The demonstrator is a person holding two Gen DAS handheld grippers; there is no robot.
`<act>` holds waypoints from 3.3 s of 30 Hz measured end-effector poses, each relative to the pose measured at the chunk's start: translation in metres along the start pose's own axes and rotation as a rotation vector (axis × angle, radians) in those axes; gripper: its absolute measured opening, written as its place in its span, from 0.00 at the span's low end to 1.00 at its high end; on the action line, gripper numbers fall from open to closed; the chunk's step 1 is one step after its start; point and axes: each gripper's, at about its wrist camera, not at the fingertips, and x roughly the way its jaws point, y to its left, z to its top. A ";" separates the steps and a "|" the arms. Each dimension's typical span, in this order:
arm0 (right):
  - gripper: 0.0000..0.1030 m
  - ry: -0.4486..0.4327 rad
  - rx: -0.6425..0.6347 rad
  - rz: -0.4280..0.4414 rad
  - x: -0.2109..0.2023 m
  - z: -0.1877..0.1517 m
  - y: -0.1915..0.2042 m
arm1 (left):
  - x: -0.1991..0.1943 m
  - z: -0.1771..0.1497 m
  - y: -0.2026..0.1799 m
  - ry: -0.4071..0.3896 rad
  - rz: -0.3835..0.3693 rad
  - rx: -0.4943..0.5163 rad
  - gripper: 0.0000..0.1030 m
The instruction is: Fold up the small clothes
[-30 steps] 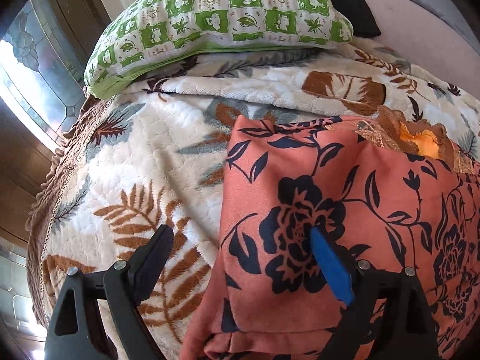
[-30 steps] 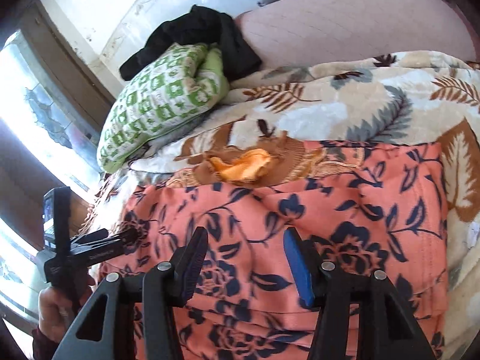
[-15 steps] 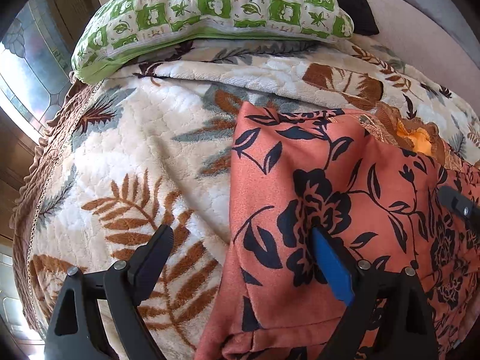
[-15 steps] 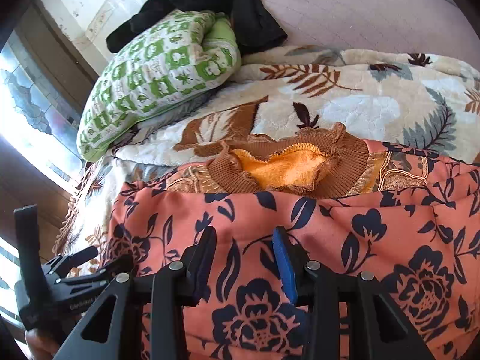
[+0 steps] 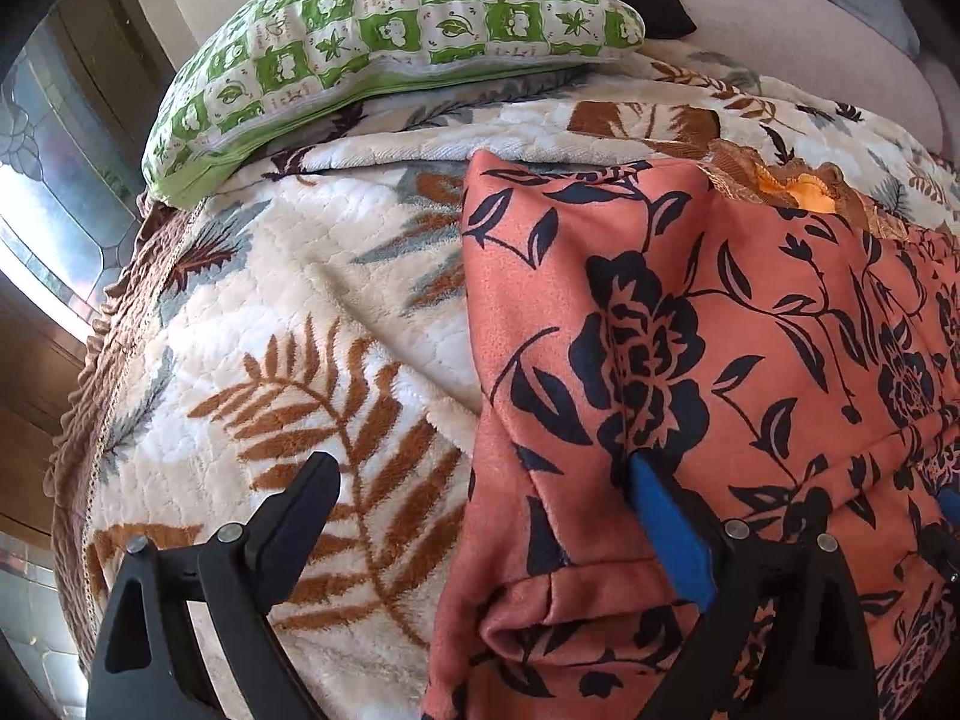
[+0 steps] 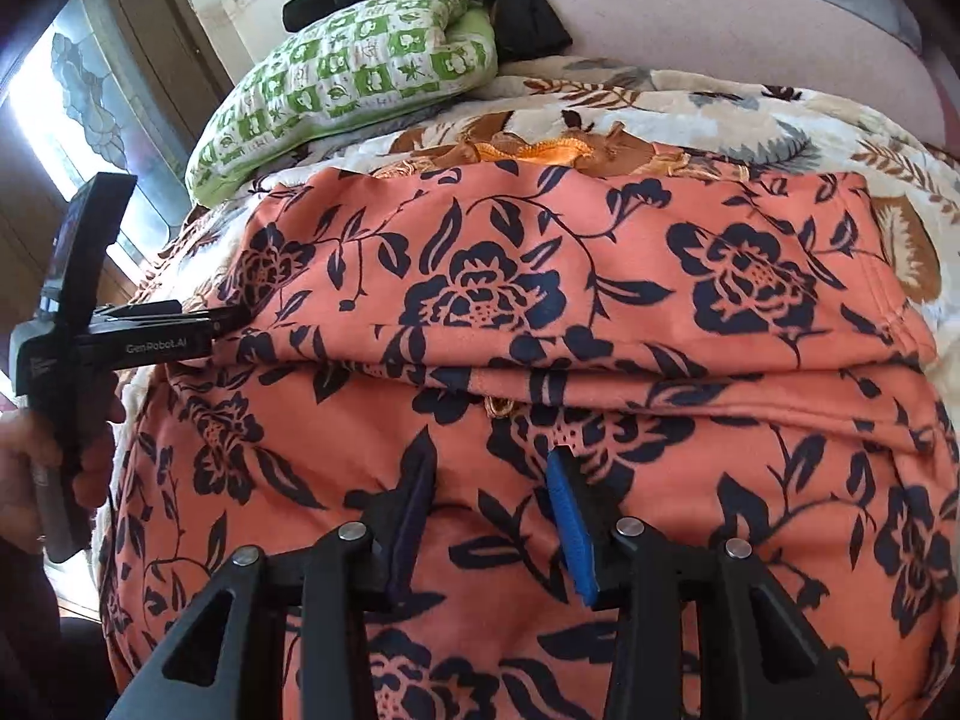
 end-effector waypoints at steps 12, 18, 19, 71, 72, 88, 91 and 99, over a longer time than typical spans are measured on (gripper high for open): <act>0.43 -0.006 -0.006 -0.023 -0.062 -0.090 -0.004 | -0.063 -0.089 0.058 -0.063 0.013 -0.134 0.93; 0.44 0.013 0.038 -0.004 -0.081 -0.115 -0.007 | -0.076 -0.148 0.067 -0.015 -0.063 -0.154 0.90; 0.44 0.014 0.029 -0.004 -0.083 -0.119 -0.006 | -0.078 -0.156 0.064 -0.012 -0.078 -0.138 0.84; 0.08 0.174 0.144 -0.105 -0.178 -0.162 -0.100 | -0.110 -0.215 0.042 0.185 -0.407 -0.171 0.07; 0.08 0.168 0.165 -0.064 -0.183 -0.156 -0.101 | -0.115 -0.209 0.045 0.177 -0.433 -0.169 0.07; 0.08 -0.228 0.469 0.161 -0.155 0.078 -0.170 | -0.068 0.049 0.090 0.050 -0.599 -0.232 0.09; 0.12 -0.197 0.554 0.123 -0.094 0.111 -0.201 | 0.000 0.086 0.077 0.094 -0.555 -0.298 0.14; 0.14 -0.177 0.694 0.146 -0.003 0.094 -0.257 | 0.061 0.070 0.088 0.037 -0.492 -0.508 0.48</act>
